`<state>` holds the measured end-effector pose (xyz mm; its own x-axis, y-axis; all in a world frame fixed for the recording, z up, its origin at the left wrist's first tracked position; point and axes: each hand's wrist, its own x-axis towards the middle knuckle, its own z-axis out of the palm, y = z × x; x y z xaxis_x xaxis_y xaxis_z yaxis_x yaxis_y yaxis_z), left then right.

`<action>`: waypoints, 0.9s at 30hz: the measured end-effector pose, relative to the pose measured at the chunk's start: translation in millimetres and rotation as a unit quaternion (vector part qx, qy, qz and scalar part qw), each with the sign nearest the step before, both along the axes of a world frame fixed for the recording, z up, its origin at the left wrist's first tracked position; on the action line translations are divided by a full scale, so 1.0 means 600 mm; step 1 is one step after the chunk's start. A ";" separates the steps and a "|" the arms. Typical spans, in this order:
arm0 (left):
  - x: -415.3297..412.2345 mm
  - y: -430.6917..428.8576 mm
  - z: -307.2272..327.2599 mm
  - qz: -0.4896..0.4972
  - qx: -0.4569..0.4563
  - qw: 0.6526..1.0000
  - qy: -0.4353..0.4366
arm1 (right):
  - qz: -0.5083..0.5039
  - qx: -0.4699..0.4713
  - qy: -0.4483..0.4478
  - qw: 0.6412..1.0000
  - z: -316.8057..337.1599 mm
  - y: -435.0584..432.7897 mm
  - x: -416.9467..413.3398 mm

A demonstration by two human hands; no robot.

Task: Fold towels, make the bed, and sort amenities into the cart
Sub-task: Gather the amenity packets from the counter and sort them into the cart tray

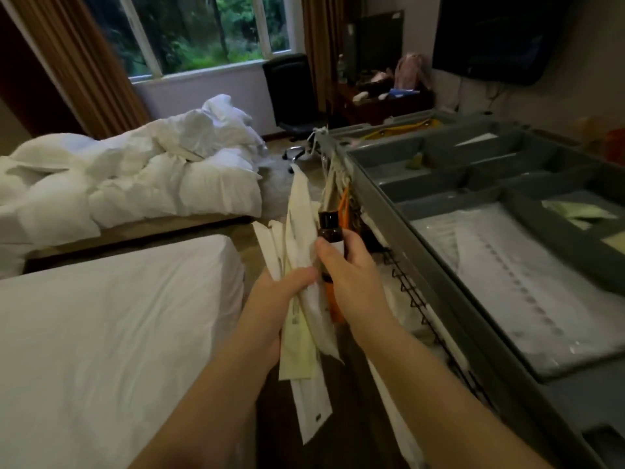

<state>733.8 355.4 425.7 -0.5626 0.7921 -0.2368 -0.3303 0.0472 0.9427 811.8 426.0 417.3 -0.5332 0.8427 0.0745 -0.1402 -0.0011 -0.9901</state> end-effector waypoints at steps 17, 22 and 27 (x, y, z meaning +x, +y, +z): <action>-0.142 0.596 -0.027 -0.384 -0.048 0.922 -0.002 | -0.470 -0.003 -0.088 0.878 -0.011 0.445 -0.014; -0.158 0.693 -0.035 -0.368 -0.088 0.926 -0.008 | -0.502 -0.004 -0.103 0.859 -0.011 0.545 0.006; -0.182 0.784 -0.026 -0.377 -0.128 0.917 -0.017 | -0.496 0.013 -0.185 0.848 -0.012 0.626 -0.015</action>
